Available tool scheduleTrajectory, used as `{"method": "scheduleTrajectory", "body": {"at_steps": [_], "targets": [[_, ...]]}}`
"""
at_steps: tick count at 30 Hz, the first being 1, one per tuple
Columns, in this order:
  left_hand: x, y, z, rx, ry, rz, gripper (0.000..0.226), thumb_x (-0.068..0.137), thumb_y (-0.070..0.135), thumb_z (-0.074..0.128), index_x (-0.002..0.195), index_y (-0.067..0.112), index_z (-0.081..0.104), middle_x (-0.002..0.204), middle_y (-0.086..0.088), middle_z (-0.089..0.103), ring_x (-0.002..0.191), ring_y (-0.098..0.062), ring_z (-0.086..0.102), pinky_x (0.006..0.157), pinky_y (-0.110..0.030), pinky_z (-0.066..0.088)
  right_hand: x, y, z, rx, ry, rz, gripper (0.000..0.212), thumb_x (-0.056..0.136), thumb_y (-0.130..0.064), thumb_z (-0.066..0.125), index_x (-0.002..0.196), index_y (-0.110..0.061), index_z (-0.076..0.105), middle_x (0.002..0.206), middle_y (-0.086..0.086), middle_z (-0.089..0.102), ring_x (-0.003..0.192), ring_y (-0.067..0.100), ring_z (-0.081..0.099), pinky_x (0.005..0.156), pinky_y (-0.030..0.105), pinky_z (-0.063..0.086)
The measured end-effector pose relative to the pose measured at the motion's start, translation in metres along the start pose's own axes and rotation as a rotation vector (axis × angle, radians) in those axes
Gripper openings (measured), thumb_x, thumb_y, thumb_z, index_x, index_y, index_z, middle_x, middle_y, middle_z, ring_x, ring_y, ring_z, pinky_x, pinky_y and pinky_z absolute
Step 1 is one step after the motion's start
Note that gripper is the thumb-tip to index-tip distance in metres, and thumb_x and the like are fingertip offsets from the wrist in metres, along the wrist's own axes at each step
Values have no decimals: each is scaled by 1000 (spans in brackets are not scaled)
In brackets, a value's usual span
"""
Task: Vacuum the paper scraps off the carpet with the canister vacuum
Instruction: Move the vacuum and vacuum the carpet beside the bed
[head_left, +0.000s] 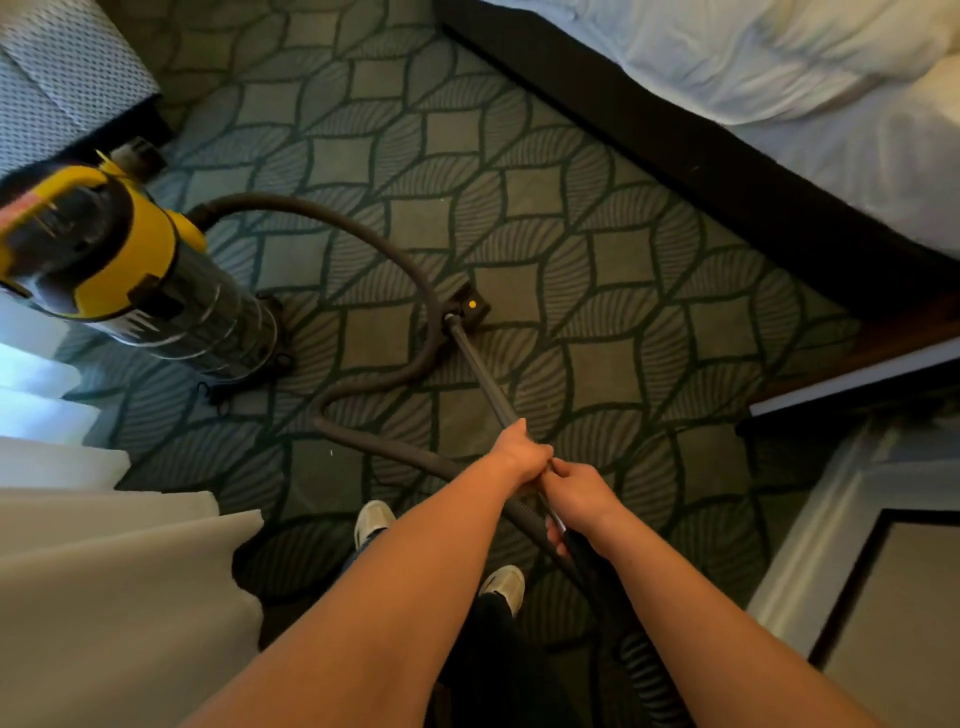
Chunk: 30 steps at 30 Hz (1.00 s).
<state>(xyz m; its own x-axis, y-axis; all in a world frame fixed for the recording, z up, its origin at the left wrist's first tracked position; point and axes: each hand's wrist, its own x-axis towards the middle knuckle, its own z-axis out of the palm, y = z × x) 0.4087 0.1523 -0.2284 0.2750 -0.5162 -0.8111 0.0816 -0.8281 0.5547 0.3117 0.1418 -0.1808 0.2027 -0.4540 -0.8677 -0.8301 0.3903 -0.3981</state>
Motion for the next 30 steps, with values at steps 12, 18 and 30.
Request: {"method": "scheduleTrajectory", "body": {"at_steps": [12,18,30], "targets": [[87,110,-94,-91,-52,100,69,93,14,61,152,14,25,137,-15,52,118,-29,58,94,-39,52,68,-140,-26,286,44,-32,28,103,-32,40,116,-17,60,58,13,54,44,21,51,42,27,43],[171,186,-179,-22,-32,118,50,92,10,62,139,8,44,127,-14,58,113,-28,59,96,-39,51,140,-257,-37,406,15,-15,25,103,-28,43,117,-16,60,52,13,51,34,18,47,35,23,41],[332,284,-295,24,41,19,29,90,10,64,117,10,56,108,-12,63,104,-27,63,89,-40,55,284,-423,-50,335,-71,-29,14,93,-12,60,106,-17,64,49,9,51,37,18,47,37,24,42]]}}
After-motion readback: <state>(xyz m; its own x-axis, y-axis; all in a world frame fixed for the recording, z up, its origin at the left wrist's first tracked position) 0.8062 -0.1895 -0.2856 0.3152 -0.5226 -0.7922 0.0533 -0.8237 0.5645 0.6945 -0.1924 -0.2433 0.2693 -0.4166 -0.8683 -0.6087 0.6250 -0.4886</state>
